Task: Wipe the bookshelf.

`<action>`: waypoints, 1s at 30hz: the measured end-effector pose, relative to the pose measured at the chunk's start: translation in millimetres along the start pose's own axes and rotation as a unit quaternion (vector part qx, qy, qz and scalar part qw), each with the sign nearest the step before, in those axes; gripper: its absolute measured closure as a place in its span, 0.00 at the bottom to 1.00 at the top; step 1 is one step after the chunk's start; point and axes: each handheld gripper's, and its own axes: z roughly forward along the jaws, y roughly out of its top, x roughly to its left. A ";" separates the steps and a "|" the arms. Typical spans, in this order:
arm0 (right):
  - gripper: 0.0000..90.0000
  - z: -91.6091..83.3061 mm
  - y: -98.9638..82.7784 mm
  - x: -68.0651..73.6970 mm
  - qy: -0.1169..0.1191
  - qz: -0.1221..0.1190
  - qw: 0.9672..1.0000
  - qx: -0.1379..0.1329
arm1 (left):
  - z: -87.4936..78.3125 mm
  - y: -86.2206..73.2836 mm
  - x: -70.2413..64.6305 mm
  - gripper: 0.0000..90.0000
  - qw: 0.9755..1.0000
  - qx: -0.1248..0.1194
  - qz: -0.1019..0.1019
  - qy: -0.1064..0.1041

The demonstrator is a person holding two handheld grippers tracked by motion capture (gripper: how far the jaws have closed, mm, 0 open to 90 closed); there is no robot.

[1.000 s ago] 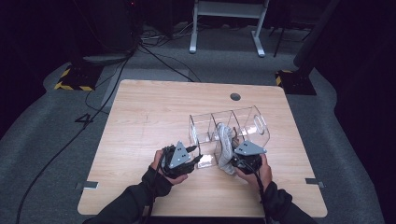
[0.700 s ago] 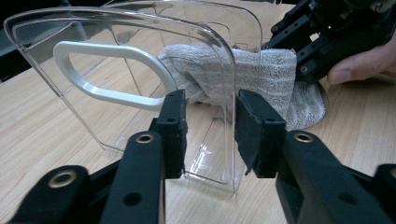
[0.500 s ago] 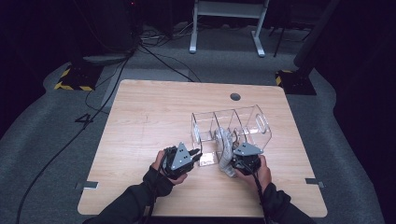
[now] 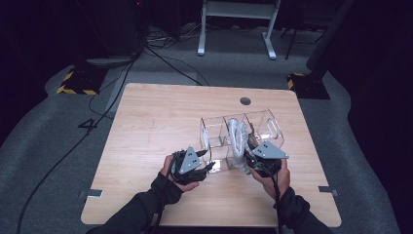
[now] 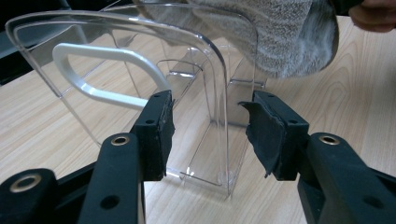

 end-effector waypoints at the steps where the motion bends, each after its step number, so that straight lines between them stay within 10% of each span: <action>1: 0.83 2.4 -1.5 0.6 0.001 0.002 1.000 0.003 | 0.8 0.9 -0.1 0.55 1.000 -0.002 -0.002 0.001; 20: 0.83 42.1 -42.5 9.6 0.040 -0.006 0.994 0.106 | 13.0 2.3 15.1 0.45 1.000 -0.019 -0.016 -0.015; 30: 0.83 23.1 -7.4 -1.4 0.014 0.003 0.998 0.056 | 11.8 6.1 11.3 0.60 1.000 -0.002 -0.017 0.014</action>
